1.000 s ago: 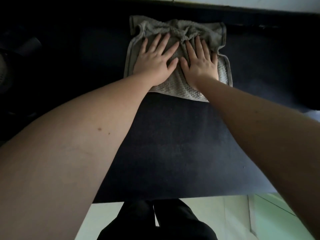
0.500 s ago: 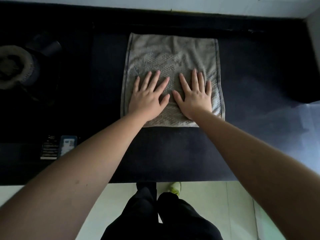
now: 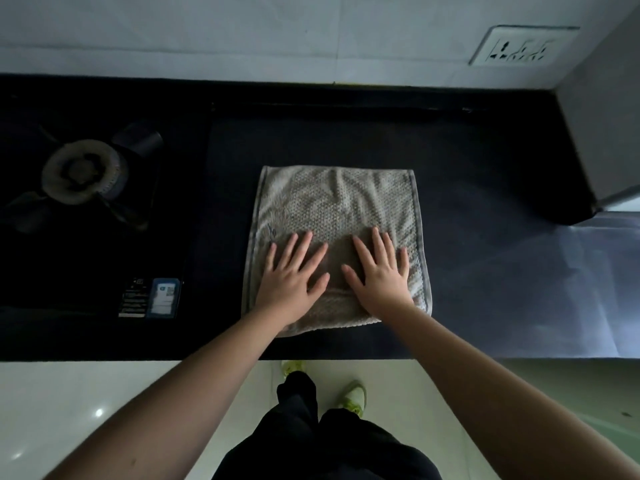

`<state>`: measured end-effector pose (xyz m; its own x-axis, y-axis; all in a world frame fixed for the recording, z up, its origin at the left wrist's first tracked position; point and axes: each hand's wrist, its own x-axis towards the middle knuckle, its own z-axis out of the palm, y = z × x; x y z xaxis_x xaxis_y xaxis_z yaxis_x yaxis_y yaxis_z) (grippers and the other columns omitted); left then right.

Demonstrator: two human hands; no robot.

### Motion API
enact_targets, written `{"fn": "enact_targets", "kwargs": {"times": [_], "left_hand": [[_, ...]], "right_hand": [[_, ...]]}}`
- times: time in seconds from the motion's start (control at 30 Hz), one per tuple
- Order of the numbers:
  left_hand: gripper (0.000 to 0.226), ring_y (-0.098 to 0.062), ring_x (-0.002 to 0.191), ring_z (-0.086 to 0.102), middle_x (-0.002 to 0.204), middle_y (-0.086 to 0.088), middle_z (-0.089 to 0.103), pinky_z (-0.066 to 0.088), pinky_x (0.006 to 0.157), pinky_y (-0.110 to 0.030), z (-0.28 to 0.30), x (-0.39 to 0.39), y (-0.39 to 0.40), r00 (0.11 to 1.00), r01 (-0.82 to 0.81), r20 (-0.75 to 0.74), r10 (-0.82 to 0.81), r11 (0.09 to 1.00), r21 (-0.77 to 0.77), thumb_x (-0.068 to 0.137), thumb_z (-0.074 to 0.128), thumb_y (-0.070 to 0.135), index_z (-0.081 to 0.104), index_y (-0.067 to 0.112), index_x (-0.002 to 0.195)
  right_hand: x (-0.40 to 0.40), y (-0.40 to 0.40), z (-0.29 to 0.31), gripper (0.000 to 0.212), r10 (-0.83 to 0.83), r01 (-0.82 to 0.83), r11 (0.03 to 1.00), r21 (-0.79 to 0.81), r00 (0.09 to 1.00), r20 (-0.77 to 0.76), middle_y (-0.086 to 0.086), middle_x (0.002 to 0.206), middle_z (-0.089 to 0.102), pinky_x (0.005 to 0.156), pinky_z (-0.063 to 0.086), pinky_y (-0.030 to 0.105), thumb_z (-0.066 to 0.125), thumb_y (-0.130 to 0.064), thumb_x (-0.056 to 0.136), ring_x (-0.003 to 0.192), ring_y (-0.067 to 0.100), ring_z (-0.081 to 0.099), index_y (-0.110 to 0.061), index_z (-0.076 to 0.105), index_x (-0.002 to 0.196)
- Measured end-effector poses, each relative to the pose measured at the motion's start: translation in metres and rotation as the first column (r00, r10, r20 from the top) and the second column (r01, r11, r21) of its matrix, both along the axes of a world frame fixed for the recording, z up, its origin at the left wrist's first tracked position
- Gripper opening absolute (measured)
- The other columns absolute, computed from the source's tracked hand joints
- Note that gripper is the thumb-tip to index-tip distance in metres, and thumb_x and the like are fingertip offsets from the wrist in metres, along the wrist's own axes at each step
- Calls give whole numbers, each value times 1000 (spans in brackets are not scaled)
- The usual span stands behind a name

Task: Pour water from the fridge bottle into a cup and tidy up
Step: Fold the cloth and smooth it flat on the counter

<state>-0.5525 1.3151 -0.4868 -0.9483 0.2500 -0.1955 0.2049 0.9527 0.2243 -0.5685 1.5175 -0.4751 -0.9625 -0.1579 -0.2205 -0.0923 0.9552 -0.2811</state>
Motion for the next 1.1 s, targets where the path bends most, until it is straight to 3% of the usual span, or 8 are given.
{"fn": "enact_targets", "kwargs": {"times": [0.17, 0.27, 0.4, 0.53, 0.7, 0.83, 1.0, 1.1], "left_hand": [[47, -31, 122, 53, 132, -10, 57, 45, 98, -51, 21, -23, -35, 867, -422, -154, 474, 863, 278, 96, 47, 39, 55, 13, 135], [40, -34, 118, 51, 130, -13, 53, 37, 97, -52, 28, -37, -54, 670, -732, 26, 742, 655, 185, 95, 58, 36, 59, 13, 128], [39, -35, 120, 49, 134, -14, 43, 34, 101, -50, 30, -47, -63, 545, -838, 169, 821, 532, 119, 94, 62, 43, 64, 13, 117], [33, -34, 117, 50, 128, -11, 46, 37, 102, -48, 30, -50, -61, 575, -810, 281, 768, 584, 59, 92, 62, 50, 73, 20, 100], [28, -27, 101, 63, 108, -7, 68, 52, 90, -39, 37, -48, -65, 614, -787, 359, 703, 512, 344, 94, 64, 36, 68, 11, 107], [26, -18, 98, 63, 102, 2, 65, 47, 78, -25, 54, -46, -71, 632, -756, 425, 647, 398, 519, 96, 64, 30, 62, 12, 115], [23, -15, 101, 69, 105, -2, 72, 55, 92, -37, 74, -49, -90, 682, -679, 488, 544, 225, 699, 94, 67, 25, 66, 43, 110], [24, -8, 104, 68, 110, 3, 72, 53, 97, -30, 93, -53, -97, 771, -595, 424, 475, 301, 745, 94, 67, 20, 72, 36, 111]], "right_hand": [[-25, 43, 27, 49, -478, 463, 871, -162, 876, -66, 8, 142, 43, 108, 23, 49, 48, -44, 95, 133, 30, 34, -24, 43, 140], [-40, 56, 30, 38, -607, 611, 785, -98, 792, 67, 11, 127, 53, 103, 27, 47, 46, -37, 94, 121, 32, 43, -23, 53, 128], [-52, 57, 31, 33, -682, 711, 697, -91, 697, 221, 3, 113, 63, 99, 35, 43, 55, -40, 89, 110, 28, 56, -22, 59, 116], [-53, 59, 33, 29, -643, 716, 676, -172, 688, 338, -1, 91, 69, 83, 53, 40, 66, -43, 84, 92, 25, 65, -21, 71, 102], [-57, 64, 54, 28, -573, 666, 664, -341, 746, 341, 0, 81, 68, 65, 44, 25, 72, -36, 83, 76, 17, 63, -14, 73, 99], [-61, 66, 73, 38, -502, 694, 453, -560, 717, 484, 7, 92, 67, 42, 39, 7, 73, -22, 87, 68, 10, 59, -6, 63, 120], [-58, 83, 86, 34, -450, 548, 498, -672, 826, 339, -5, 83, 66, 63, 42, 16, 72, -29, 86, 74, 9, 60, -29, 66, 119], [-54, 93, 95, 28, -372, 450, 600, -661, 889, 267, -6, 83, 66, 69, 45, 13, 77, -25, 82, 75, 8, 58, -29, 72, 109]]}}
